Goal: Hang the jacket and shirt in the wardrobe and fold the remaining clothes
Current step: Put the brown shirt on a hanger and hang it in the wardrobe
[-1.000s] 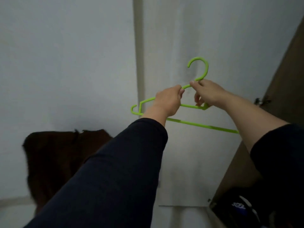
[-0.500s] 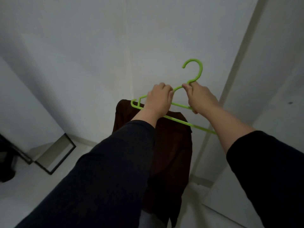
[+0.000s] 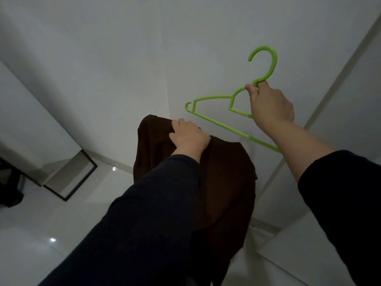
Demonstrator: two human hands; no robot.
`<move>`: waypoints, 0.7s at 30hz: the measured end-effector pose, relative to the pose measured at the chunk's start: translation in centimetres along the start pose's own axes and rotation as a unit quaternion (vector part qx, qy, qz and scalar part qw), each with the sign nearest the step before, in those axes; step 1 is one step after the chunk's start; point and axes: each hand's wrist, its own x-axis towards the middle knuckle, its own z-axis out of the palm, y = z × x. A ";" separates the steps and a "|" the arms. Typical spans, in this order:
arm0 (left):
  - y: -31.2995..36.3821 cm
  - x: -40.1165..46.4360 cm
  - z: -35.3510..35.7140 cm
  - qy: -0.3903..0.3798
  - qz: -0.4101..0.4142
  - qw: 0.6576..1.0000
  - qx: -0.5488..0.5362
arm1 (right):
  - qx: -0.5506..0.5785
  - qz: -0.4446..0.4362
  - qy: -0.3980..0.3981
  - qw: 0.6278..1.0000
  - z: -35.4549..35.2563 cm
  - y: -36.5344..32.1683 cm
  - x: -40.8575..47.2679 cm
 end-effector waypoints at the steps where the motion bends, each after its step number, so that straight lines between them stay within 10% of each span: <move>1: 0.1 0.3 -0.1 -0.001 -0.016 1.000 -0.005 | 0.001 0.003 -0.004 1.000 0.3 0.2 0.0; 12: -2.3 0.7 -3.8 -0.005 -0.132 0.941 -0.311 | 0.052 0.023 -0.007 0.998 -1.2 1.7 -1.4; 21: -6.9 -2.5 -7.9 0.069 -0.096 0.959 -0.257 | 0.127 -0.028 -0.026 0.991 -4.7 -0.3 -4.4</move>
